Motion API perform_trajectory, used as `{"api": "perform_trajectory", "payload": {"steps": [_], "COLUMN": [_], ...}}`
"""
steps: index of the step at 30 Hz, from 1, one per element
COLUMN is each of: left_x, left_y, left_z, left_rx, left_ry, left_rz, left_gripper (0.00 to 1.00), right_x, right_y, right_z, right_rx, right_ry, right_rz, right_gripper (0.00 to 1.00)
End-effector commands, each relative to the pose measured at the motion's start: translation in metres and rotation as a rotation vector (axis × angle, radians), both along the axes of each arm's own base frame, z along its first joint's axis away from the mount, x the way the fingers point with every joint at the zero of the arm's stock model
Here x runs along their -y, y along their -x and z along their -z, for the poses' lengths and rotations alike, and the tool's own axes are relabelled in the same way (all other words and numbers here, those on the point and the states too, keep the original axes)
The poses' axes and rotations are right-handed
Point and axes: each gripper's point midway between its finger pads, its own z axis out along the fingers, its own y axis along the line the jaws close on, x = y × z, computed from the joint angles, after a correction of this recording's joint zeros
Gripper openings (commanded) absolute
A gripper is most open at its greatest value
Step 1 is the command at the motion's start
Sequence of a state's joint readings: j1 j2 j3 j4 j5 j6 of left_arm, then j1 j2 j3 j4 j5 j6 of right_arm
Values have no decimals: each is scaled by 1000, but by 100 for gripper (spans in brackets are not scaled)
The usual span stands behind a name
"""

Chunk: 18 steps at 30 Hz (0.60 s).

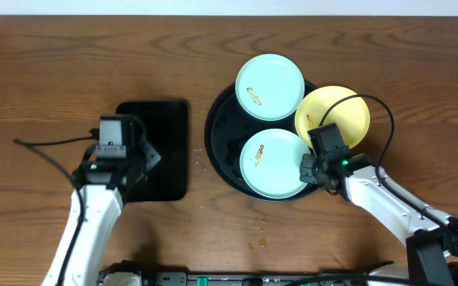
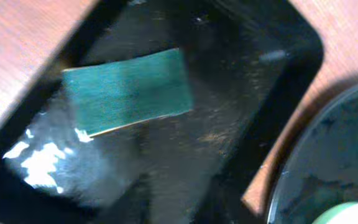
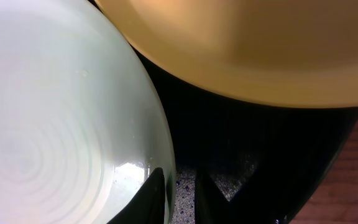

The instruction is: Clean dirty plates on tray and stack at the side

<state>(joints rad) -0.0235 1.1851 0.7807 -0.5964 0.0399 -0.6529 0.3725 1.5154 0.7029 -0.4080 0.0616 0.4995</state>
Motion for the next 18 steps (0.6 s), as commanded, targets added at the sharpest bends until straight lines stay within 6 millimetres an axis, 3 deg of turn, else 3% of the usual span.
{"api": "perform_trajectory", "payload": {"steps": [1,3,6,12,18], "left_x": [-22,-23,-23,-23,-31], "left_y": [7,9,8,-19,-29], "left_z": [-1,4,11,31,52], "left_rx": [-26,-51,-72,-58,-87], "left_ry": [-113,-122,-123,-123,-170], "left_rz": [-55,-57,-59,-60,-79], "left_gripper": [61,74,80,83,84], "right_x": [1,1,1,1,2], "right_y": [2,2,2,2,3], "right_z": [3,3,3,3,4], "right_rx": [-3,-3,-4,-5,-8], "right_ry": [20,20,21,21,23], "right_rz": [-9,-9,-9,-9,-9], "right_gripper": [15,15,15,15,15]}}
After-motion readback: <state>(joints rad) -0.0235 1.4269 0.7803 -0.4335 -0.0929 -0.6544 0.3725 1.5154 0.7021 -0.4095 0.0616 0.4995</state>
